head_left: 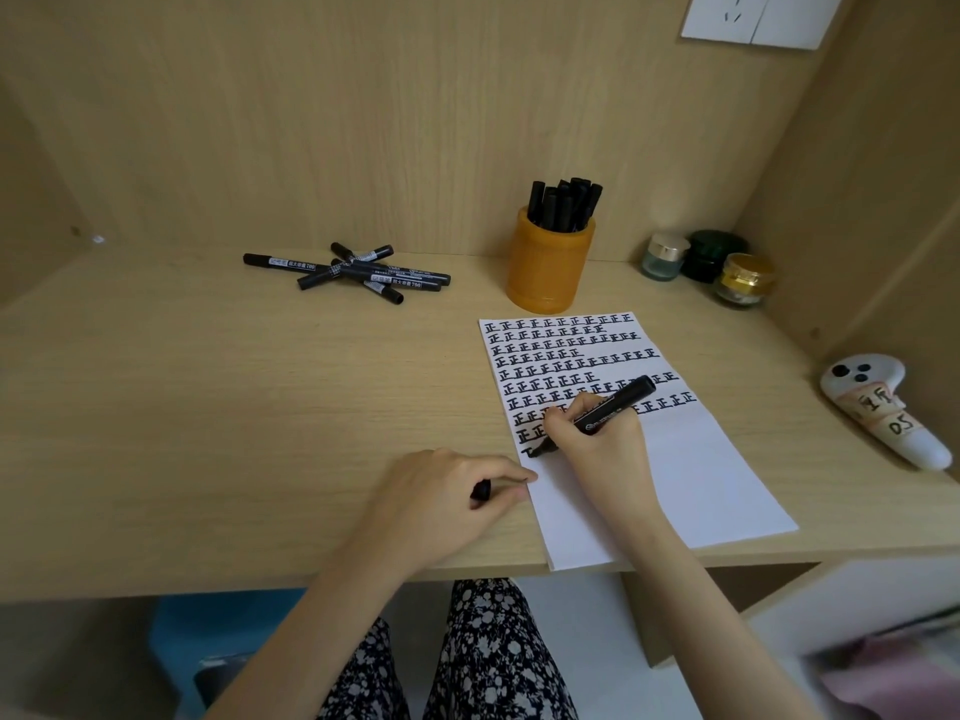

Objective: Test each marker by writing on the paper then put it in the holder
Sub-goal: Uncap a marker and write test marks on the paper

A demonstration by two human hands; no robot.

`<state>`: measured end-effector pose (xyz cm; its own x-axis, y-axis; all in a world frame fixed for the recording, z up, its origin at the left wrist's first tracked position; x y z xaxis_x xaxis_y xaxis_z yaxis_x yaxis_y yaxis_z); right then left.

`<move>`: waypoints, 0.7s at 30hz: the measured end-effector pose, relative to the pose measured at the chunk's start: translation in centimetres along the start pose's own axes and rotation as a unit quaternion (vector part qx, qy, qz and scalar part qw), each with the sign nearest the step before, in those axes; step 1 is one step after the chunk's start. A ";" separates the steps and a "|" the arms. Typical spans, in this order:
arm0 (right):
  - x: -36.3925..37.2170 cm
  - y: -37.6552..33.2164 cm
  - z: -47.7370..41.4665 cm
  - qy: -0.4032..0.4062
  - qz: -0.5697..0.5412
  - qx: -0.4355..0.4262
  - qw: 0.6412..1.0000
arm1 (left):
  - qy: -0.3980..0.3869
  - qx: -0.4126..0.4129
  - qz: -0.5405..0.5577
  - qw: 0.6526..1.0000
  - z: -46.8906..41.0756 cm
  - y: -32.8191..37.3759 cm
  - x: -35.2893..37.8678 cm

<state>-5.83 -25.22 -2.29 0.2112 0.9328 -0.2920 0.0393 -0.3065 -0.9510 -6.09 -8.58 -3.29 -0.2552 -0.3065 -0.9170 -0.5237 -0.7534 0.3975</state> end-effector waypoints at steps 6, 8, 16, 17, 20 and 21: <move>-0.1 0.0 0.0 0.007 0.003 -0.004 1.000 | 0.004 0.003 0.001 1.000 -0.1 -0.2 0.2; 0.0 0.0 0.1 0.004 0.009 -0.006 1.000 | 0.006 0.003 0.002 1.000 -0.1 -0.3 0.3; -0.1 0.0 0.0 0.005 -0.016 -0.003 1.000 | 0.007 -0.002 -0.006 1.000 -0.1 -0.2 0.2; -0.1 0.0 0.1 0.001 -0.020 -0.002 1.000 | 0.007 -0.003 -0.006 1.000 -0.1 -0.2 0.2; 0.0 0.0 0.1 -0.007 -0.015 -0.004 1.000 | 0.004 -0.004 -0.005 1.000 0.0 0.0 0.0; 0.1 -0.1 0.1 -0.007 -0.013 -0.006 1.000 | 0.001 -0.005 -0.004 1.000 0.0 0.0 -0.1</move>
<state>-5.91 -25.13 -2.26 0.1969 0.9427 -0.2694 0.0562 -0.2852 -0.9568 -6.11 -8.58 -3.22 -0.2495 -0.3011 -0.9204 -0.5184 -0.7612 0.3896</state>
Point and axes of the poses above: each hand's wrist, its own z-axis away from the middle knuckle, its own x-axis out of the palm, y = z × x, the point moved 2 cm from there along -z, towards the middle knuckle, and after that the axes turned 8 degrees about -y, right-handed, at the moved point
